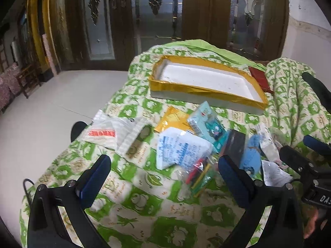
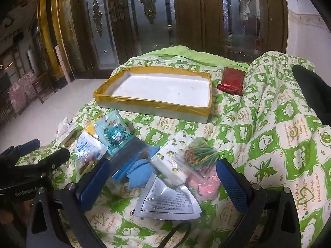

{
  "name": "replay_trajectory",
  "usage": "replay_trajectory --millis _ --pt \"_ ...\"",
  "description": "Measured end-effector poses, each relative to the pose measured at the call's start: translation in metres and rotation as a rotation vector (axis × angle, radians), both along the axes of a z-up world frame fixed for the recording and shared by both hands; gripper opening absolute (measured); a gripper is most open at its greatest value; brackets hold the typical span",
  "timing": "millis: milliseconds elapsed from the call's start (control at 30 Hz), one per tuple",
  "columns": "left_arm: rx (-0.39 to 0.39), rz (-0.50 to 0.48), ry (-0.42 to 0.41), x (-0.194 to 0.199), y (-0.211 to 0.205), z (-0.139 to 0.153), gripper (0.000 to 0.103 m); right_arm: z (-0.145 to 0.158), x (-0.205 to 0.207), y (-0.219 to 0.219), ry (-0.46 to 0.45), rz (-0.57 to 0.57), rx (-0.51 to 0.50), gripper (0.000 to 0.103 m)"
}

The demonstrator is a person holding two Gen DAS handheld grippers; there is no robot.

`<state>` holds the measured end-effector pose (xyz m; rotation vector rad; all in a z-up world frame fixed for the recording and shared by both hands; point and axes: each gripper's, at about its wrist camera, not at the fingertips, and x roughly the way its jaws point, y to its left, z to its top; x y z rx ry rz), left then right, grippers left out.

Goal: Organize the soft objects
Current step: 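Move both grippers toward the pile of small bags and packets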

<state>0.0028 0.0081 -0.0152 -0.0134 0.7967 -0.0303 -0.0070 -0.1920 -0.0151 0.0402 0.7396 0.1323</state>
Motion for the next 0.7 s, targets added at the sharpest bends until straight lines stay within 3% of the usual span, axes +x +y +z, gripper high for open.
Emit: replay_trajectory --millis 300,500,700 --pt "-0.008 -0.026 0.032 -0.007 -0.002 -0.003 0.103 0.0 0.0 -0.002 -0.004 -0.008 0.002 0.103" --pt "0.011 -0.011 -0.016 -0.018 -0.003 0.006 0.103 0.0 0.0 -0.002 0.0 -0.011 0.002 0.103" --pt "-0.001 -0.032 0.02 -0.015 -0.004 0.004 0.103 -0.001 0.001 -0.004 0.009 -0.009 0.0 0.103"
